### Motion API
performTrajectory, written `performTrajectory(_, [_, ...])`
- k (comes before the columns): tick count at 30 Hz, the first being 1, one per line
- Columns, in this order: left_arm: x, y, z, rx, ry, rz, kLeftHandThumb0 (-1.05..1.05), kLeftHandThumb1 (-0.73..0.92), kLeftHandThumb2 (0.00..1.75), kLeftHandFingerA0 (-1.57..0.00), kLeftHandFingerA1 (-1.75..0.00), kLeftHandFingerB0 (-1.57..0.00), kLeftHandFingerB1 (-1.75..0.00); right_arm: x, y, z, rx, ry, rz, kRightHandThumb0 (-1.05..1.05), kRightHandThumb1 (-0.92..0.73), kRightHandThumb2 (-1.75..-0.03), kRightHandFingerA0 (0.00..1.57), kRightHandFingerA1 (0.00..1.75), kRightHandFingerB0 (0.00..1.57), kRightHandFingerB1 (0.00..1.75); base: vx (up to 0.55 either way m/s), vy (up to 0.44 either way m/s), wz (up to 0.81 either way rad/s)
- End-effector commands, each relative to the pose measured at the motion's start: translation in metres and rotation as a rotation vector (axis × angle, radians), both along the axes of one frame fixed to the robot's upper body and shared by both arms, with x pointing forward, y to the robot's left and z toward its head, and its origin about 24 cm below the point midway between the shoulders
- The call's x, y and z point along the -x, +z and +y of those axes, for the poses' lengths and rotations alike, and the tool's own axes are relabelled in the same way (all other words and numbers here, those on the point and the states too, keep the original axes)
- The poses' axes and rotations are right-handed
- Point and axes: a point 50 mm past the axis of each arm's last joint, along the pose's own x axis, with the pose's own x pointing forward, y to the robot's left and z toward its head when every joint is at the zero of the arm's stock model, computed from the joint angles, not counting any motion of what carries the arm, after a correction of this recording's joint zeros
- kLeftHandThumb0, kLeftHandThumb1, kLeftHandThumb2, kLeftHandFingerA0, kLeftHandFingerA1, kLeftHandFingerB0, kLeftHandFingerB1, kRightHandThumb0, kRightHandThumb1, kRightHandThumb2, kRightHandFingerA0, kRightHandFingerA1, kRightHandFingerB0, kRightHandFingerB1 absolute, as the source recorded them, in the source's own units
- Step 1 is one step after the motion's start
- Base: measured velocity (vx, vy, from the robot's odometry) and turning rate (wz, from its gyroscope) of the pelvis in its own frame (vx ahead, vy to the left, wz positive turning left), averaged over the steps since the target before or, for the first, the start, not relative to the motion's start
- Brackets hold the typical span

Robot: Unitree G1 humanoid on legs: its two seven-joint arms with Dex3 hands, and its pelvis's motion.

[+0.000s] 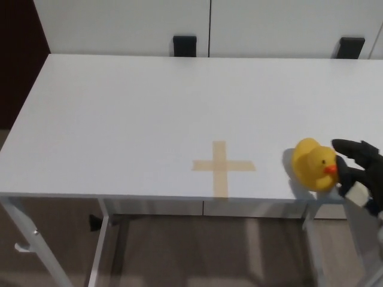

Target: The robot uses its right hand to push the yellow duck toy to the center of the white desk.

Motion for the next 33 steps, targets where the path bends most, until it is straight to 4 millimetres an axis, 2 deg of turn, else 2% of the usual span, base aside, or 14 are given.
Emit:
performTrajectory(1, [0.001,0.001,0.001,0.002,-0.008,-0.019,-0.14,0.64,0.74,-0.86,-0.76,-0.85,-0.63,-0.006,-0.002,0.016,-0.045,-0.07,0.028,-0.69,-0.92,-0.72,0.39,0.5,0.36,0.4,0.0,0.0,0.0])
performTrajectory(3, [0.001,0.001,0.001,0.003,-0.005,-0.02,-0.14,0.64,0.74,-0.86,-0.76,-0.85,-0.63,-0.006,-0.001,0.018,-0.047,-0.071,0.026,-0.69,-0.92,-0.72,0.39,0.5,0.36,0.4,0.0,0.0,0.0])
performTrajectory(4, [0.0,0.001,0.001,0.003,-0.001,-0.024,-0.15,0.64,0.75,-0.86,-0.79,-0.87,-0.69,-0.009,0.001,0.023,-0.055,-0.066,0.021,-0.69,-0.92,-0.71,0.37,0.52,0.36,0.41,0.0,0.0,0.0])
performTrajectory(7, [0.0,0.001,0.001,0.004,0.002,-0.029,-0.15,0.64,0.75,-0.86,-0.79,-0.87,-0.69,-0.011,0.004,0.03,-0.065,-0.061,0.015,-0.69,-0.92,-0.71,0.37,0.52,0.36,0.41,0.0,0.0,0.0])
performTrajectory(8, [0.0,0.001,0.0,0.002,-0.005,-0.025,-0.18,0.67,0.69,-0.84,-0.76,-0.83,-0.66,-0.012,0.004,0.033,-0.064,-0.059,0.017,-0.71,-0.92,-0.7,0.38,0.55,0.38,0.44,0.0,0.0,0.0])
performTrajectory(11, [-0.001,0.001,0.0,-0.001,-0.02,-0.016,-0.16,0.65,0.73,-0.85,-0.78,-0.82,-0.65,-0.014,0.006,0.041,-0.066,-0.05,0.018,-0.73,-0.92,-0.69,0.38,0.56,0.36,0.43,0.0,0.0,0.0])
performTrajectory(14, [-0.001,0.001,0.0,-0.001,-0.026,-0.012,-0.16,0.66,0.73,-0.85,-0.76,-0.84,-0.62,-0.014,0.005,0.045,-0.081,-0.046,0.017,-0.72,-0.92,-0.69,0.37,0.56,0.34,0.43,0.0,0.0,0.0])
performTrajectory(15, [-0.001,0.001,0.0,0.0,-0.025,-0.015,-0.15,0.63,0.79,-0.86,-0.8,-0.86,-0.66,-0.013,0.004,0.05,-0.088,-0.042,0.02,-0.7,-0.92,-0.71,0.37,0.54,0.34,0.41,0.0,0.0,0.0])
performTrajectory(17, [-0.001,0.001,0.0,0.0,-0.024,-0.02,-0.15,0.63,0.79,-0.86,-0.8,-0.86,-0.66,-0.012,0.002,0.055,-0.095,-0.038,0.025,-0.7,-0.92,-0.71,0.37,0.54,0.34,0.41,0.0,0.0,0.0])
performTrajectory(18, [-0.001,0.001,0.0,-0.001,-0.027,-0.019,-0.18,0.66,0.72,-0.87,-0.8,-0.84,-0.67,-0.012,0.001,0.058,-0.103,-0.042,0.028,-0.71,-0.92,-0.7,0.37,0.54,0.34,0.41,0.0,0.0,0.0])
performTrajectory(24, [0.0,0.001,0.0,0.004,-0.01,-0.024,-0.15,0.65,0.73,-0.87,-0.81,-0.84,-0.68,-0.011,0.0,0.069,-0.134,-0.051,0.031,-0.71,-0.92,-0.7,0.36,0.54,0.34,0.4,0.0,0.0,0.0])
performTrajectory(25, [-0.001,0.001,0.0,0.004,-0.006,-0.024,-0.16,0.65,0.74,-0.87,-0.81,-0.87,-0.7,-0.01,0.0,0.073,-0.139,-0.047,0.029,-0.7,-0.92,-0.7,0.37,0.53,0.35,0.41,0.0,0.0,0.0])
performTrajectory(26, [-0.001,0.001,0.0,0.0,-0.013,-0.021,-0.18,0.66,0.67,-0.87,-0.79,-0.85,-0.66,-0.01,0.0,0.081,-0.145,-0.023,0.027,-0.71,-0.92,-0.71,0.35,0.53,0.35,0.41,0.0,0.0,0.0])
performTrajectory(33, [-0.001,0.001,0.0,-0.005,-0.041,-0.014,-0.17,0.66,0.71,-0.87,-0.83,-0.85,-0.68,-0.007,-0.003,0.108,-0.147,0.063,0.044,-0.74,-0.92,-0.7,0.35,0.56,0.35,0.43,0.0,0.0,0.0])
